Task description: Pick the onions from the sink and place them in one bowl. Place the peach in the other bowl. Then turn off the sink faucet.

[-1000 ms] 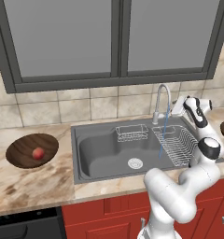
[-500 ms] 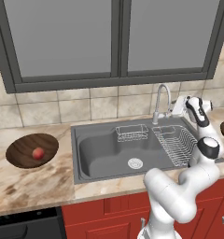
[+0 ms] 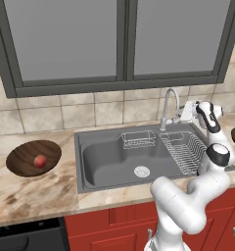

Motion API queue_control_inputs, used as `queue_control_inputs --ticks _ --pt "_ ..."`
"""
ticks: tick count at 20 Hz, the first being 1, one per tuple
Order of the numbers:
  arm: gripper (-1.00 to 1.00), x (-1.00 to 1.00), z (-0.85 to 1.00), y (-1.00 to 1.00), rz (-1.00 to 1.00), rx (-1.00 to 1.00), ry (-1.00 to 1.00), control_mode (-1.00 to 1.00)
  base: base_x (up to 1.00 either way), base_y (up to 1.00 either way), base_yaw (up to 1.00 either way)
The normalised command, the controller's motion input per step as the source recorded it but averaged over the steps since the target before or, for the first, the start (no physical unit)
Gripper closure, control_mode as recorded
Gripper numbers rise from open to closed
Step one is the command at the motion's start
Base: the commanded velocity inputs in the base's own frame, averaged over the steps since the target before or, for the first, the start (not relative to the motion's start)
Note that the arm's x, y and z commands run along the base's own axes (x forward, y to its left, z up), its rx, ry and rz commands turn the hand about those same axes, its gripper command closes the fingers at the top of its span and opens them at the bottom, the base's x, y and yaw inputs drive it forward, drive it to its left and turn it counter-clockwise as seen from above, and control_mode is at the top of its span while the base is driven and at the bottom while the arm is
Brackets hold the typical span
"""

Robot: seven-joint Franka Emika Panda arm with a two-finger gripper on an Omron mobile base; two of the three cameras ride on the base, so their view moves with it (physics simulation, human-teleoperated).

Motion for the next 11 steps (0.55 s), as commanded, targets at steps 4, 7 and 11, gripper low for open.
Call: queue_control_inputs --ticks 4,7,11 --pt "-1.00 0.17 1.00 1.00 -0.01 -0.17 0.00 -1.00 0.00 0.00 0.00" --pt "-1.00 0.12 1.00 1.00 -0.05 -0.25 0.00 -1.00 0.00 0.00 0.00" --pt "-1.00 0.05 1.00 1.00 -0.06 -0.29 0.00 -1.00 0.00 0.00 0.00"
